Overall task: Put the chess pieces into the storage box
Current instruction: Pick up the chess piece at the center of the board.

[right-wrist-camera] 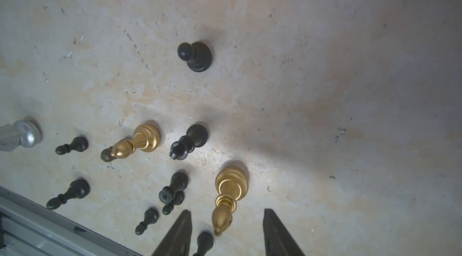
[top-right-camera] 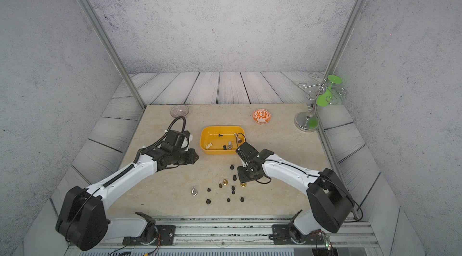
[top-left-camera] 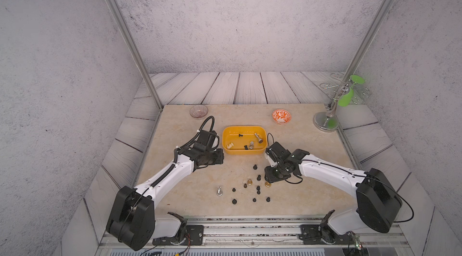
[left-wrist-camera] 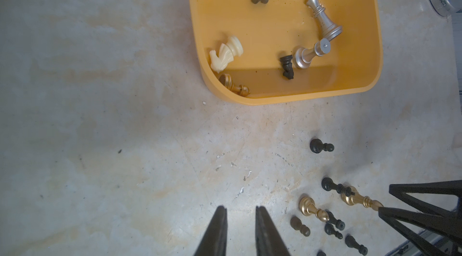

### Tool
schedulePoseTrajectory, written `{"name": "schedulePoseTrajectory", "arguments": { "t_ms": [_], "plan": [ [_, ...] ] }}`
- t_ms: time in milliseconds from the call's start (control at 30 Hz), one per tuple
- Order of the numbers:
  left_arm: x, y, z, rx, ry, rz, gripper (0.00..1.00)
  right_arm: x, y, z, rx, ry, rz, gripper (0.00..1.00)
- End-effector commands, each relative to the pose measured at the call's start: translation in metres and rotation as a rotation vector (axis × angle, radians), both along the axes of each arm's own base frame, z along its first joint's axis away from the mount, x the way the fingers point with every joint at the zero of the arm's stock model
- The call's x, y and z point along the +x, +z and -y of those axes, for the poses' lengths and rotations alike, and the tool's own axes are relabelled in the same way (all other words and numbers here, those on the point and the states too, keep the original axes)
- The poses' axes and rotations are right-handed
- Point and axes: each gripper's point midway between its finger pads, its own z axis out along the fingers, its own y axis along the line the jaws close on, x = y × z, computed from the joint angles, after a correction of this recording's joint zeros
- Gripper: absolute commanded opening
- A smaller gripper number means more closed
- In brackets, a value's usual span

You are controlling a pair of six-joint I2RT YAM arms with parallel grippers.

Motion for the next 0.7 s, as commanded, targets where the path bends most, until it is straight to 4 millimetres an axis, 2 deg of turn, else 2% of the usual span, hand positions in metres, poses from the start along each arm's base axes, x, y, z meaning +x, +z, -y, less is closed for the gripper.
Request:
{"name": "schedulePoseTrajectory", "arguments": {
  "t_ms": [0, 233, 667],
  "plan": [
    [-0.002, 0.002, -0.003, -0.013, 0.017, 0.005, 0.24, 0.0, -0.007, 0.003, -0.066, 0.011, -0.009, 0.45],
    [-0.004, 0.002, -0.005, -0.016, 0.025, 0.012, 0.24, 0.0, -0.015, 0.001, -0.105, 0.018, -0.028, 0.36],
    [-0.006, 0.001, -0.007, -0.013, 0.033, 0.012, 0.24, -0.007, -0.025, 0.006, -0.147, 0.025, -0.043, 0.29]
  ]
}}
